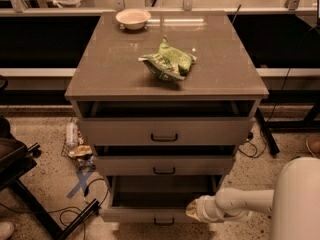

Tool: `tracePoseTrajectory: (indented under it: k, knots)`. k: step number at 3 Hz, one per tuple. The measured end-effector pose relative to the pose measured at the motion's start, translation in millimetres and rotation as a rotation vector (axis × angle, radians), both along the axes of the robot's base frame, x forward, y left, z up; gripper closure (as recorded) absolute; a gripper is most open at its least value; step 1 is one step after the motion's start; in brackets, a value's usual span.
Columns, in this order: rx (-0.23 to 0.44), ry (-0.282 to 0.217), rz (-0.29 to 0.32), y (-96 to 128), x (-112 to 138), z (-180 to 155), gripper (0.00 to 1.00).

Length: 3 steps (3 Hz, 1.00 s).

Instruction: Open bottom drawer

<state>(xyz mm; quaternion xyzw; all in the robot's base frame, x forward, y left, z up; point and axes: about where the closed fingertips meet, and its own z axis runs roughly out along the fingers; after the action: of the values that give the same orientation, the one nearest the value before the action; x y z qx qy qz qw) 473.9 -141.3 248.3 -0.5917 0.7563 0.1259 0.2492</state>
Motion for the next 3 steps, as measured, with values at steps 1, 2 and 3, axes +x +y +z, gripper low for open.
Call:
tracePoseTrajectory:
  k: [1, 2, 3]
  knots:
    - [0.0, -0.002, 0.002, 1.0, 0.8, 0.3, 0.82]
    - [0.001, 0.0, 0.003, 2.3, -0.1, -0.6, 0.59]
    - [0.002, 0.002, 0.005, 3.6, -0.8, -1.3, 0.35]
